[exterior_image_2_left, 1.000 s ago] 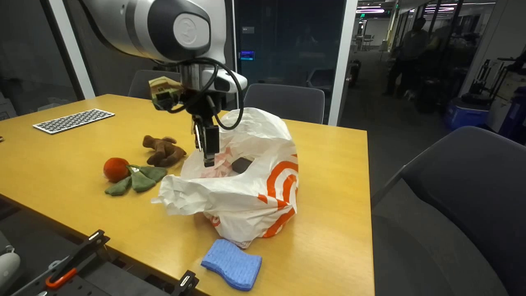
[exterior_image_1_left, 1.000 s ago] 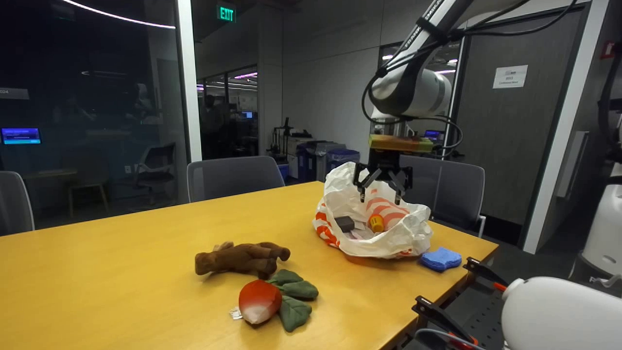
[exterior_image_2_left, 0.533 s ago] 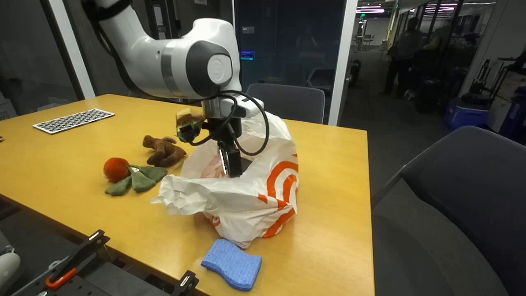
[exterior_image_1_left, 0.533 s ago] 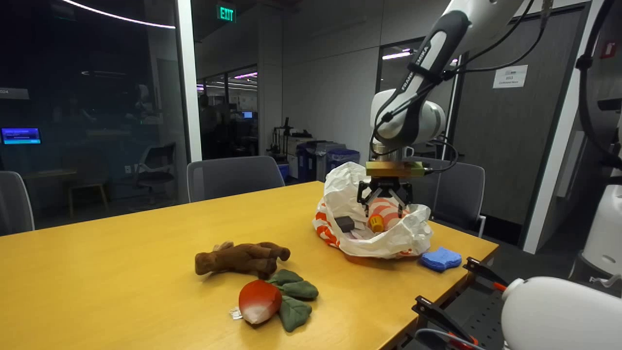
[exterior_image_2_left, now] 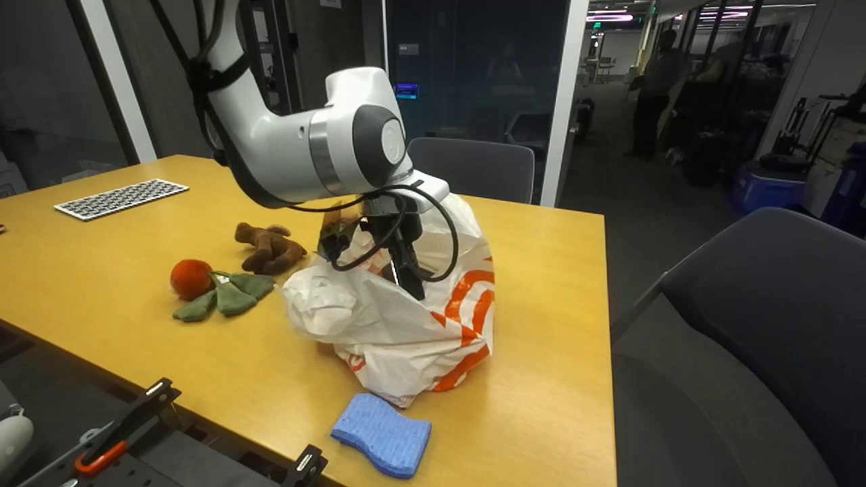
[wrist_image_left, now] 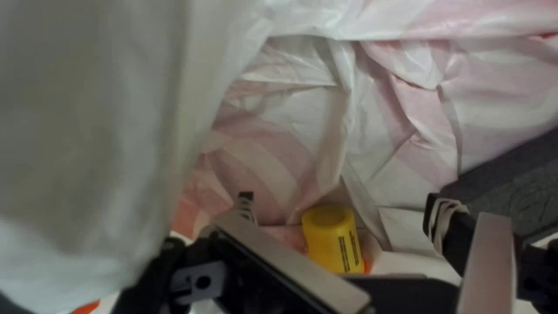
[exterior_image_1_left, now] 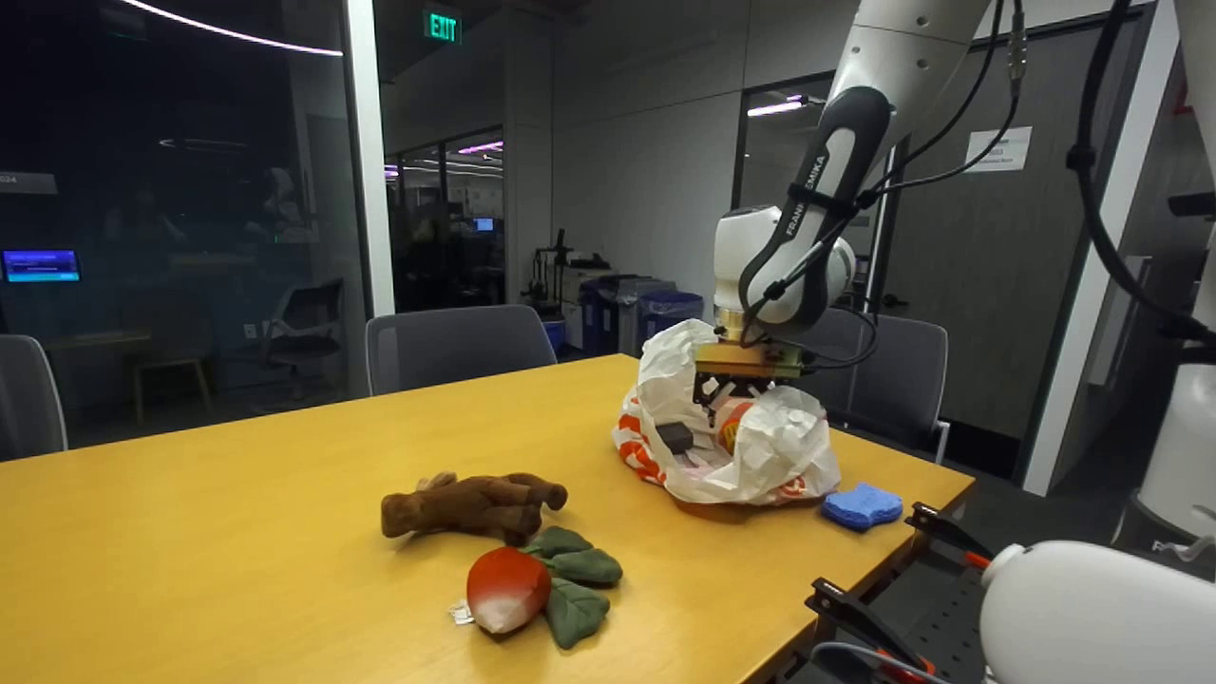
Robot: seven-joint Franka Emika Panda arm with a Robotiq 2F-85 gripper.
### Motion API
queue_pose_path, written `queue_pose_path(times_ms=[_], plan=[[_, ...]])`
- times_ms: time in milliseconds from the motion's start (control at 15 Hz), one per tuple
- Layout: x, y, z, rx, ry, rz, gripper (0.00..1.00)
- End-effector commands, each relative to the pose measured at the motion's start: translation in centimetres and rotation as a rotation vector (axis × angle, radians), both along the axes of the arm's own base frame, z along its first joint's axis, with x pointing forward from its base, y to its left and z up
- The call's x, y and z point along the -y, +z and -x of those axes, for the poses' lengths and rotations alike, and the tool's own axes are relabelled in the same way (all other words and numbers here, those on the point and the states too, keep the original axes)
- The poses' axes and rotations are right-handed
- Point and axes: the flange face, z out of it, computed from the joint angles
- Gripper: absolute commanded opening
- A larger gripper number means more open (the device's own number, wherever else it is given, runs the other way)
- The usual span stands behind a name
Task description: Move the objects out of the bag
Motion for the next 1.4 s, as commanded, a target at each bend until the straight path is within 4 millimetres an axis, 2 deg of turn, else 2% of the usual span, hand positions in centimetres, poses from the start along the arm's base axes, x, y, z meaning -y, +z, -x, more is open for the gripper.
queue_pose_path(times_ms=[0,200,733,1133,1200,1267,1333], plan=[[-0.2,-1.1,-1.8,0.089,-0.067,0.058,1.0],[0.1,-2.2,-2.2,0.121,-0.113,0.128,1.0],[0.0,-5.1,-1.7,0.139,-0.192,0.248,1.0],[0.1,-5.8,-2.3,0.181,-0.2,0.299,1.0],[0.2,-6.0,-2.4,0.193,-0.205,0.31,0.75],[0.2,-6.1,-2.4,0.195,-0.213,0.31,0.74],[0.2,-6.2,-2.3,0.204,-0.221,0.315,0.66]])
